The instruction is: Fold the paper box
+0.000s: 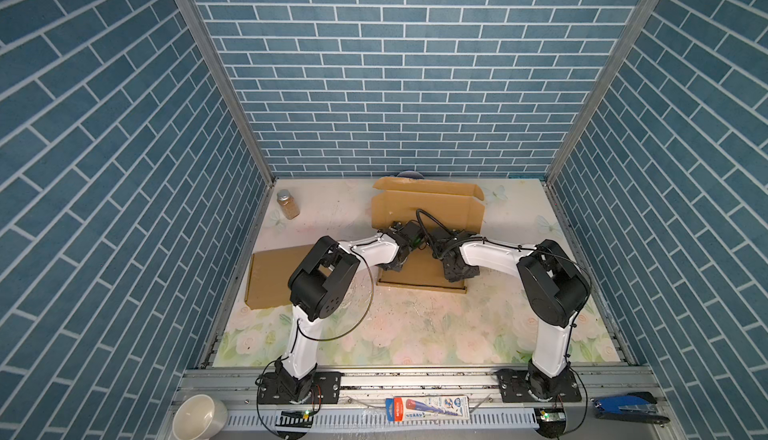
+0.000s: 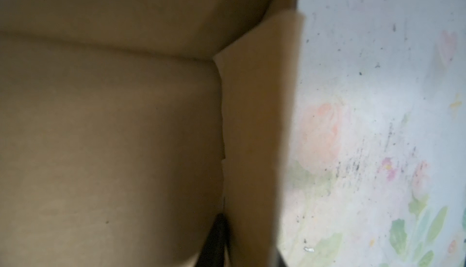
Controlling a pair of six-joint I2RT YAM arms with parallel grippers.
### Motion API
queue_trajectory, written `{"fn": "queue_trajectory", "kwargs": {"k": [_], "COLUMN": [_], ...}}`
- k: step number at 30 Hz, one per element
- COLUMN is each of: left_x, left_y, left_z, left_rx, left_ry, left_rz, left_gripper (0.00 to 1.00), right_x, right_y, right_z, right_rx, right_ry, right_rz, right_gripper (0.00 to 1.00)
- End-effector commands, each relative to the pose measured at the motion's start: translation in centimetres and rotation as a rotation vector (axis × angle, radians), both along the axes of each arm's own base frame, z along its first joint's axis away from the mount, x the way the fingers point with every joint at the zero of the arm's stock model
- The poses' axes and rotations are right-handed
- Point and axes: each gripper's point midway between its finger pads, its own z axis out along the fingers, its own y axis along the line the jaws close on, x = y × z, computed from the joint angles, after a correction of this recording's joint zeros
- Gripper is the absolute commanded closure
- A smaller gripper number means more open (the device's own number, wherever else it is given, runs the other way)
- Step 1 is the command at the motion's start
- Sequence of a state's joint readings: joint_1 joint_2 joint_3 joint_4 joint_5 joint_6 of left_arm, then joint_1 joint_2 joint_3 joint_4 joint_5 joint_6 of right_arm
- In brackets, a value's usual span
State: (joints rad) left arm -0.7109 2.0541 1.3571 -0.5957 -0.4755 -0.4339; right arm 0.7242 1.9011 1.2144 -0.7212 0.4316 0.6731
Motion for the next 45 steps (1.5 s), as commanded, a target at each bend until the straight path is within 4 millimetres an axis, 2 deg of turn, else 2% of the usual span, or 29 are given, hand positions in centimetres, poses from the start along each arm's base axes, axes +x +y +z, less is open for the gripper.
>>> {"fn": "queue_trajectory", "kwargs": {"k": [1, 5, 6, 10, 16, 26, 31, 34, 37, 41, 45], "left_x": [-2.2, -2.2, -2.1, -2.0, -2.5, -2.9, -3.0, -2.6, -1.9, -1.1, -1.0], "left_y": [2.5, 2.3, 2.2, 2.0, 1.1, 0.1, 0.2, 0.6, 1.2, 1.4, 1.1], "left_z": [-3.2, -3.5, -3.5, -3.9, -4.6, -6.0, -5.9, -4.4, -2.5, -0.3, 0.6], "left_rx": [0.142, 0.135, 0.134, 0.138, 0.140, 0.146, 0.139, 0.101, 0.054, 0.023, 0.010], "left_ry": [0.092, 0.100, 0.101, 0.110, 0.124, 0.140, 0.152, 0.139, 0.119, 0.092, 0.093], "left_rz": [0.002, 0.001, 0.001, 0.003, -0.004, -0.021, -0.025, -0.018, -0.006, -0.007, -0.013], "left_gripper": [1.00, 1.00, 1.00, 1.00, 1.00, 1.00, 1.00, 1.00, 0.96, 0.89, 0.86], "right_x": [0.0, 1.1, 1.4, 1.4, -0.3, -0.9, -0.2, 0.5, 1.0, 1.3, 1.5], "right_y": [0.2, -0.2, -0.3, -0.6, 0.0, 1.5, 1.7, 1.7, 1.3, 0.9, 0.7], "right_z": [1.4, 2.3, 2.2, 0.5, -1.4, -3.6, -2.5, -0.7, 0.7, 1.7, 2.6], "right_rx": [0.074, 0.040, 0.021, -0.083, -0.161, -0.042, 0.033, 0.057, 0.067, 0.080, 0.075], "right_ry": [-0.004, -0.040, -0.042, -0.009, 0.014, 0.045, 0.027, -0.004, -0.022, -0.021, -0.025], "right_rz": [-0.013, -0.007, -0.002, 0.006, -0.018, -0.063, -0.046, -0.016, -0.009, -0.010, -0.001], "right_gripper": [0.70, 0.69, 0.73, 0.99, 1.00, 1.00, 1.00, 1.00, 0.96, 0.90, 0.82]}}
